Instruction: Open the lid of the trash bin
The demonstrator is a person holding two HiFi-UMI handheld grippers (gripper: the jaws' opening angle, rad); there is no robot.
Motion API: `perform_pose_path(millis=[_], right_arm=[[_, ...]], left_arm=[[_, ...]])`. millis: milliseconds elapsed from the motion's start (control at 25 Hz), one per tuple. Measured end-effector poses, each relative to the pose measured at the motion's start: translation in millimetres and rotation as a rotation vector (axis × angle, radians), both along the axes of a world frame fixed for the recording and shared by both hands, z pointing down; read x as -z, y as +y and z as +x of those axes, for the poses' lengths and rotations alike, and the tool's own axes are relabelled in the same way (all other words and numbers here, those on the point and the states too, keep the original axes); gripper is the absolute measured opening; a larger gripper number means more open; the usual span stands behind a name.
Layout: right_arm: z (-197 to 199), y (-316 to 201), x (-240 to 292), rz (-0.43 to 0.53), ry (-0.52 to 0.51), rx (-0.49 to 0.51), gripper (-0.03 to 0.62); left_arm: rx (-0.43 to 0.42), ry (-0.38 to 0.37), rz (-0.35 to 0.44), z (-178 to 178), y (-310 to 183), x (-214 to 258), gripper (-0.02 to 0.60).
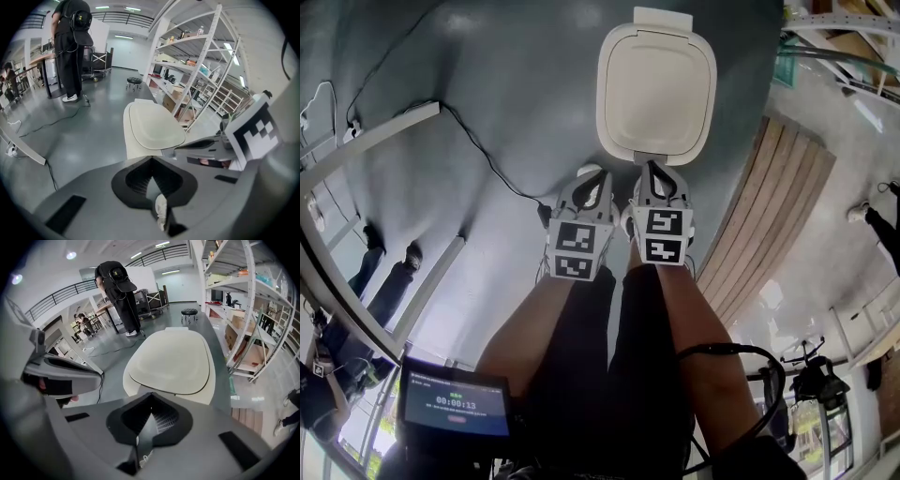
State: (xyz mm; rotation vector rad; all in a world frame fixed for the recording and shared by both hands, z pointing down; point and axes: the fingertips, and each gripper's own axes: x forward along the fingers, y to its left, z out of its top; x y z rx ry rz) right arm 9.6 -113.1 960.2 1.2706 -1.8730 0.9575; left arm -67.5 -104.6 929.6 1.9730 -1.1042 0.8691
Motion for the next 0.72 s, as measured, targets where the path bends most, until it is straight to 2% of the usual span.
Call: perform_pose_path(millis=[720], right_arm=[[-1.5, 4.1, -1.3, -0.002, 0.058, 0.009, 0.0]], left_arm=[[0.012, 0.015, -0.004, 0.4, -6.5, 1.1, -0.002]])
